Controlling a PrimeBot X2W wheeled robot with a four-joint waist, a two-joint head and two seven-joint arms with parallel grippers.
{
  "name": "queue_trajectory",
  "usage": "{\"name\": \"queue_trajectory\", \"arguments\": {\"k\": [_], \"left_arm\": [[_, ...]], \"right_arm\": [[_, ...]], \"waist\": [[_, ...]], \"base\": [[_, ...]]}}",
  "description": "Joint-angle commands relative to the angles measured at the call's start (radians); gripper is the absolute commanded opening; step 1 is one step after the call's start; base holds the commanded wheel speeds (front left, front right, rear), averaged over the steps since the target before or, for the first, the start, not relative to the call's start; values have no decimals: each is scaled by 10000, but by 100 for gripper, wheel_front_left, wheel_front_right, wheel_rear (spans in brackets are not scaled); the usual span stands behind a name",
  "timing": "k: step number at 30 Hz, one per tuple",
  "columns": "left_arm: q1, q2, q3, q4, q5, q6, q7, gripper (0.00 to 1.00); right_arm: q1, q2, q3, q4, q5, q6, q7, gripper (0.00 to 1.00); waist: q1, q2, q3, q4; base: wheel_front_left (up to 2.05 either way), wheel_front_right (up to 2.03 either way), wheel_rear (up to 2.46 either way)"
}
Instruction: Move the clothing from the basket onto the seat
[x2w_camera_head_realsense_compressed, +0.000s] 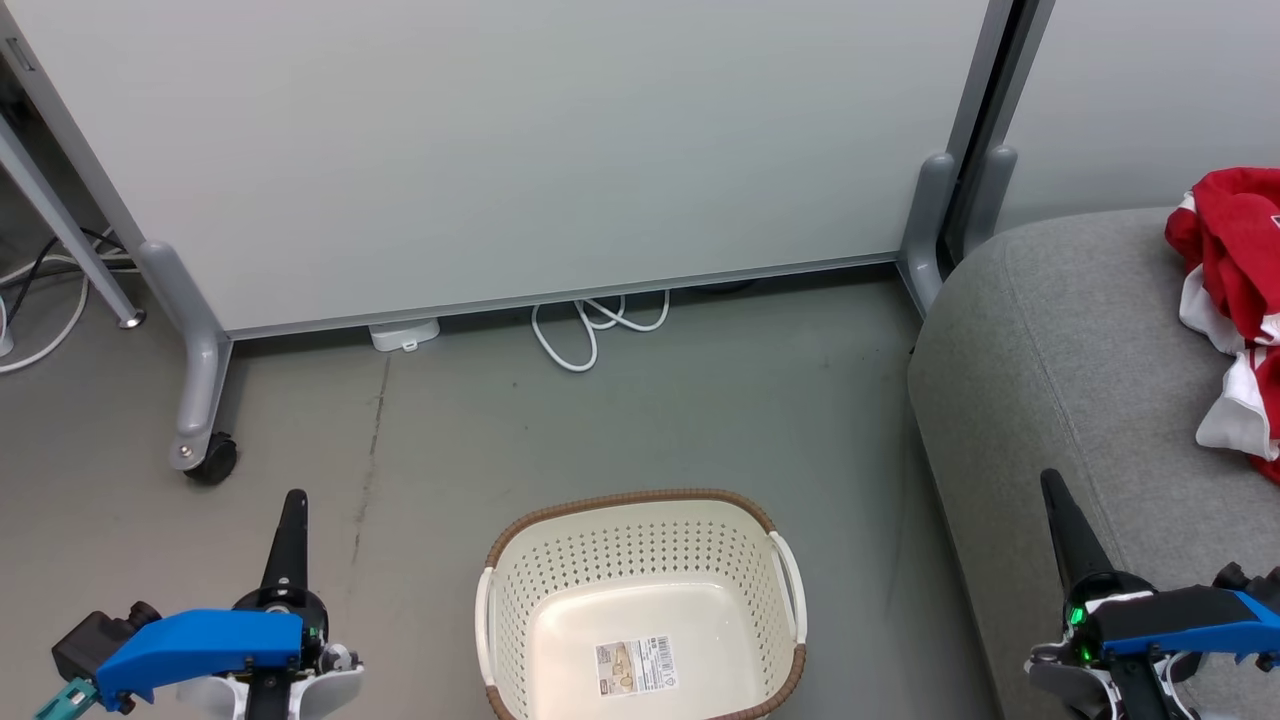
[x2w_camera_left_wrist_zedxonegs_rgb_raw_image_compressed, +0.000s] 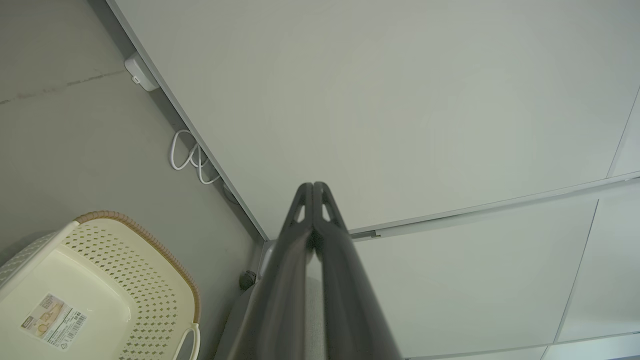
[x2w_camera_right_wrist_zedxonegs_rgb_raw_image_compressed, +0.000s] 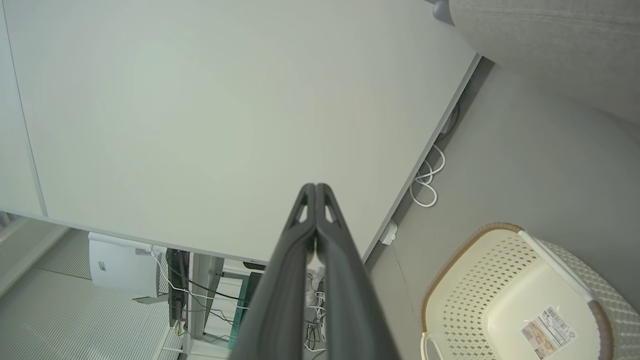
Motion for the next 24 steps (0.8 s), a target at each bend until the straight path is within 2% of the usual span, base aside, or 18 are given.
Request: {"name": "queue_trajectory", "arguments": {"k": [1,24], "left_arm": [[-207,10,106,-125,-242,-19,69,0],[-238,-63,404,-352,-1824,-25,549,0]], "right_arm": [[-127,-15,-32,-111,297,3,52,0],[-137,-15,-152,-163,2138,4,378,0]], "waist": [[-1,0,-5,-5],[-1,0,-71,-71]], "base": [[0,0,0],[0,0,0]]}}
